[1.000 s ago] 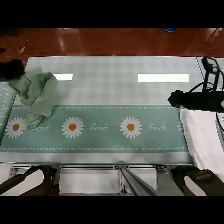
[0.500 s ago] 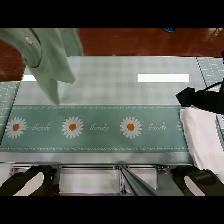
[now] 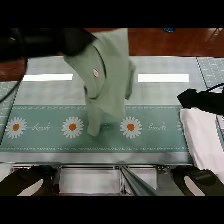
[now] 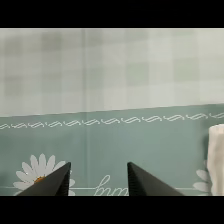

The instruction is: Fold the shirts.

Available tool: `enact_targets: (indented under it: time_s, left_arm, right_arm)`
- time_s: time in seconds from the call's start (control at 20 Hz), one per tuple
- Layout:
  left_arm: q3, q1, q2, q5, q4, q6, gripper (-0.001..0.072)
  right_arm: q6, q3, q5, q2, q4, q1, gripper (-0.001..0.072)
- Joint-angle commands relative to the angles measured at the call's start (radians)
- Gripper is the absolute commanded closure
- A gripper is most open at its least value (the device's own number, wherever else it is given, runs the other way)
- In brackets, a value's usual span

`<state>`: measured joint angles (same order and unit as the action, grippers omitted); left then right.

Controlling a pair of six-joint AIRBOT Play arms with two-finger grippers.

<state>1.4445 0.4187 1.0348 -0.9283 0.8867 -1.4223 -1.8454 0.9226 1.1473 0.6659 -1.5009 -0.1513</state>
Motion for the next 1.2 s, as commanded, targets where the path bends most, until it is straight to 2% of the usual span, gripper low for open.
enact_targets:
  time_s: [0.0, 0.1, 0.2, 0.35, 0.55, 0.6, 0.65, 0.7, 0.8, 0.95, 1.0, 1.1, 1.15]
  left_arm:
    - [-0.130, 0.096, -0.003, 0.028, -0.021, 0.009, 0.0689]
    - [-0.223, 0.084, -0.008, 0.018, -0.024, 0.018, 0.0689]
    - [-0.335, 0.043, -0.011, 0.008, -0.019, 0.071, 0.0689]
    - [-0.531, -0.051, -0.002, 0.010, 0.025, 0.077, 0.0689]
    - [-0.772, -0.144, 0.013, 0.122, 0.029, 0.076, 0.0681]
    - [-0.800, -0.165, 0.027, 0.140, 0.029, 0.075, 0.0532]
    - [-0.803, -0.185, 0.043, 0.130, 0.029, 0.076, 0.0250]
    - [-0.785, -0.213, 0.051, 0.076, 0.032, 0.072, 0.0201]
    - [-0.710, -0.290, 0.040, -0.047, 0.035, 0.080, 0.0201]
    - [-0.595, -0.469, -0.003, -0.139, 0.064, 0.090, 0.0201]
    - [-0.594, -0.547, -0.024, -0.147, 0.064, 0.048, 0.0201]
    - [-0.665, -0.664, -0.039, -0.180, 0.057, -0.108, 0.0201]
    - [-0.729, -0.681, -0.033, -0.180, 0.017, -0.115, 0.0201]
  right_arm:
    - [-0.001, -0.013, 0.007, 0.000, -0.006, 0.000, 0.0301]
    - [-0.001, -0.038, 0.014, 0.000, -0.004, 0.000, 0.0301]
    - [0.050, -0.072, 0.015, 0.000, 0.016, 0.000, 0.0300]
    - [0.105, -0.137, 0.008, 0.000, 0.080, 0.000, 0.0300]
    - [0.093, -0.235, -0.087, 0.001, 0.174, 0.000, 0.0300]
    - [0.080, -0.250, -0.113, 0.010, 0.191, 0.000, 0.0301]
    - [0.070, -0.254, -0.127, 0.031, 0.206, 0.000, 0.0301]
    - [0.072, -0.253, -0.137, 0.056, 0.251, 0.000, 0.0301]
    - [0.169, -0.239, -0.145, 0.110, 0.390, 0.001, 0.0301]
    - [0.194, -0.178, -0.148, 0.134, 0.359, 0.090, 0.0301]
    - [0.183, -0.172, -0.153, 0.134, 0.328, 0.167, 0.0301]
    - [0.137, -0.192, -0.154, 0.135, 0.251, 0.325, 0.0301]
    - [0.114, -0.221, -0.158, 0.135, 0.261, 0.386, 0.0301]
